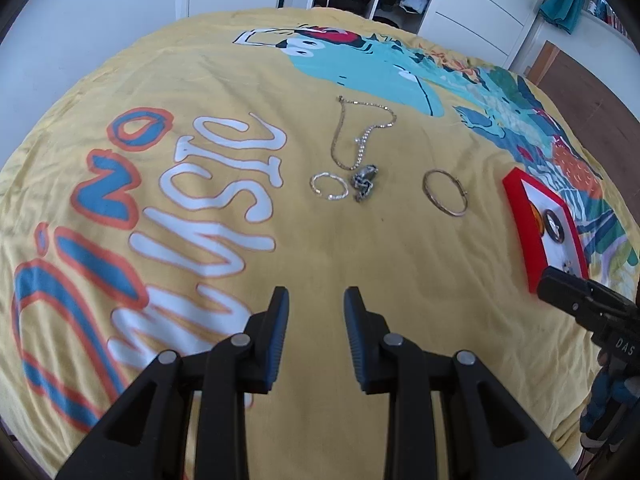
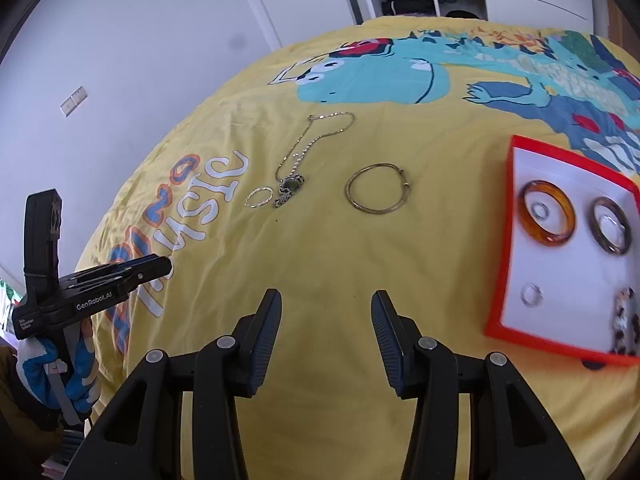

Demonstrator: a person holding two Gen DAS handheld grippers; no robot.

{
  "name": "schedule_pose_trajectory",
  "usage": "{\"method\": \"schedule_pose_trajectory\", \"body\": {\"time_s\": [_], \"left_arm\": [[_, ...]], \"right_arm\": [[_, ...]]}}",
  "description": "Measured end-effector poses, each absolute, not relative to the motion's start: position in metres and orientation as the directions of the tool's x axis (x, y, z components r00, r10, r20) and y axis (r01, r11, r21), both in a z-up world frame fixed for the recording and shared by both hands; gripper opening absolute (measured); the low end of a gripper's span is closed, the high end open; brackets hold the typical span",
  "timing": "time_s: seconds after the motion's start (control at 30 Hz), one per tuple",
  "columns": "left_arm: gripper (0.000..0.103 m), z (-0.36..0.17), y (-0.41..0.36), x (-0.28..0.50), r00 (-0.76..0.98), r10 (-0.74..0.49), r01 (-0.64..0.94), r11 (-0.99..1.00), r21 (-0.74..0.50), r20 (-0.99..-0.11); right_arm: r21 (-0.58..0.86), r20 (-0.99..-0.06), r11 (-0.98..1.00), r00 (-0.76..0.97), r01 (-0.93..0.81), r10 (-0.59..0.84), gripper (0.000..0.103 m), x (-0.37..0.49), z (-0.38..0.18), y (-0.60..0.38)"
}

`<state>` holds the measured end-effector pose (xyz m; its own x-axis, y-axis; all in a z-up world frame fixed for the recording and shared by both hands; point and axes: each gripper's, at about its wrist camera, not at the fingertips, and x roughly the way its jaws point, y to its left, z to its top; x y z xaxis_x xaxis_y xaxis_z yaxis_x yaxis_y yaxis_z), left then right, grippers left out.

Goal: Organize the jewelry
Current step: 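Withdraw both tools from the red box toward the remaining jewelry, then grasp the twisted silver ring with the left tool while the right tool grasps the pendant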

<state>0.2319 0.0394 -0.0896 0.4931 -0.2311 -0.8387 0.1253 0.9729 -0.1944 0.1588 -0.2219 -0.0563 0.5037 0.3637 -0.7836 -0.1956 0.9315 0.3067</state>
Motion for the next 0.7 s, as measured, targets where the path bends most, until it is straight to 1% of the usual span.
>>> {"method": "schedule_pose_trajectory", "body": {"time_s": [0.3, 0.6, 0.7], "left_arm": [[0.027, -0.097, 0.033, 0.292, 0.498, -0.239, 0.137, 0.971, -0.197, -0.833], [0.027, -0.126, 0.020, 0.343, 0.450, -0.251, 0.137, 0.968, -0.212, -0.857], [0.027, -0.139, 0.017, 0.357, 0.429, -0.236, 0.141, 0.971, -0.193, -0.872]], "right_arm": [[0.303, -0.781, 0.926, 0.498, -0.225, 0.377, 0.047, 0.190, -0.065, -0.211], [0.311, -0.777, 0.916, 0.487, -0.253, 0.399, 0.047, 0.220, -0.078, -0.202], [0.317, -0.777, 0.912, 0.481, -0.259, 0.407, 0.047, 0.230, -0.084, -0.198]]}}
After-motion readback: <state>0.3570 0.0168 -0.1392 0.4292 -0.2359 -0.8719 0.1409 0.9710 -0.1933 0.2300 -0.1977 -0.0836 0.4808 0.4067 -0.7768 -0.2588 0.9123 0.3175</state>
